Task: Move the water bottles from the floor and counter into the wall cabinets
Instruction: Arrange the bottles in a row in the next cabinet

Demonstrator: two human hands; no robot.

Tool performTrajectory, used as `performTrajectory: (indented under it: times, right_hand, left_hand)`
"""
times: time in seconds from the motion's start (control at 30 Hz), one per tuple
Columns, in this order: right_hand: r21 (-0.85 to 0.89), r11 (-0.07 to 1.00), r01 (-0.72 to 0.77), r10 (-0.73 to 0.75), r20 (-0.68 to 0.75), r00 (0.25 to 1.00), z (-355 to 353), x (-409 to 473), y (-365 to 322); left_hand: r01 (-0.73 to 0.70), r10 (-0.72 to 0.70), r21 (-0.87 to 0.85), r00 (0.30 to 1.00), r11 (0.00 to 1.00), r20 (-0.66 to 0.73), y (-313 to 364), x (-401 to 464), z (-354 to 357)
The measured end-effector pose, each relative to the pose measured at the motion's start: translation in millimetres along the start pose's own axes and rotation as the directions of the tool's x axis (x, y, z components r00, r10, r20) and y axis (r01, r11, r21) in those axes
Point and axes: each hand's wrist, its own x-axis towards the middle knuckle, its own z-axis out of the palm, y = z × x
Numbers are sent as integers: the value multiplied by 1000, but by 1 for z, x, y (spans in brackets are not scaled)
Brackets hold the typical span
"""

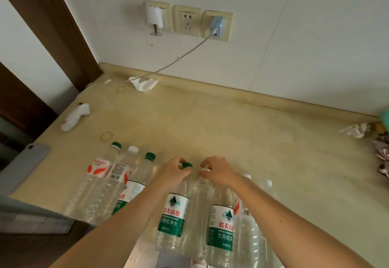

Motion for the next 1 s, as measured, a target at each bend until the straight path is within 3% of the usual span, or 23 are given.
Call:
performTrajectory:
  times: [0.23,0.5,0.7,0.8,1.0]
  right_hand:
    - [207,976,-62,73,-49,996,-11,4,-9]
    - [318,927,198,-86,-334,939,-81,-34,-51]
    - [21,945,325,-267,-522,810,-77,-56,-66]
    - [-21,942,334,-282,-589,757,-70,-59,-65]
    - [-9,937,350,-283,-608,742,-60,-60,-62]
  left_hand:
    - [-7,-7,-176,997,984,-80,6,-3,-14]
    - [-292,219,-316,944,903,-248,51,-12,-71]
    - [-493,441,-147,851,857,-286,72,-26,-94]
    - [-521,476,-115,834,846,-281,70,-32,-93]
    - [-549,522,-82,824,832,-220,69,-42,-90]
